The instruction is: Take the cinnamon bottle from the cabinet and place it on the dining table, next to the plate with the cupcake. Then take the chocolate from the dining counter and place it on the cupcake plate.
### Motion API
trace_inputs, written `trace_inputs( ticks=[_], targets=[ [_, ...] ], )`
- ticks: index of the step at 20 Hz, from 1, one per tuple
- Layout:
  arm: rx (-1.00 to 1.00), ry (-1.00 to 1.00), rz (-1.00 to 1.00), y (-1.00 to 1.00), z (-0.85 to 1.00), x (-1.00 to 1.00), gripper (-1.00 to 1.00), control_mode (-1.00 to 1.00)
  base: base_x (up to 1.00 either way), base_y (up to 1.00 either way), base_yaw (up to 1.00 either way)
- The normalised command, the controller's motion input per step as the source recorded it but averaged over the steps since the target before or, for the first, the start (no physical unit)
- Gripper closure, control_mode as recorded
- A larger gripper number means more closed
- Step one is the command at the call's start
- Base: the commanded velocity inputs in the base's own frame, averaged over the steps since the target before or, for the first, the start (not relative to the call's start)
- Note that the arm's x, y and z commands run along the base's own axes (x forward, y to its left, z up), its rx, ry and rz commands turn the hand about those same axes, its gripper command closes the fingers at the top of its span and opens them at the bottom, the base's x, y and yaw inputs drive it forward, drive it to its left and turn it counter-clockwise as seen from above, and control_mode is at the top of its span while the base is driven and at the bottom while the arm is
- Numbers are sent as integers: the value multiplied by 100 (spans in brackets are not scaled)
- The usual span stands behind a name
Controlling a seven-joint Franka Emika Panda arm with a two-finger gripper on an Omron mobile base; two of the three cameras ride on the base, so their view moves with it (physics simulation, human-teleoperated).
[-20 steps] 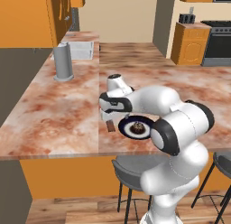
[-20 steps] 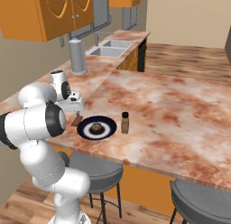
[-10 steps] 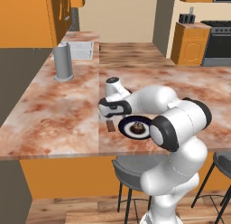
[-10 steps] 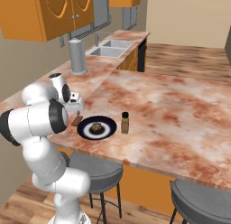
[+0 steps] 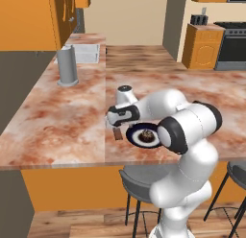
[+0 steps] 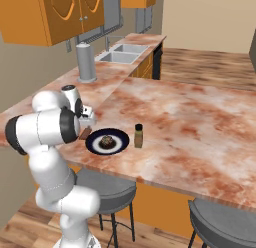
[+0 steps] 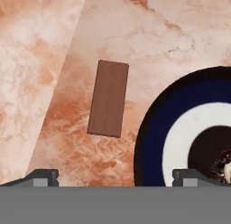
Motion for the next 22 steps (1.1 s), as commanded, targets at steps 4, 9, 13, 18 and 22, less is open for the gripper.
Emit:
trace_inputs(
  ticks=[4,9,13,18,22],
  targets=[
    [1,7,-1,4,-10,39,-100,-100,0,0,0],
    [0,7,0,14,-20,35,-100,-100,0,0,0],
    [0,1,0,13,-28,18,-100,-100,0,0,0],
    [0,1,0,2,-20,18,-100,-100,0,0,0],
    [0,3,0,0,-22,16,-100,-100,0,0,0]
  ],
)
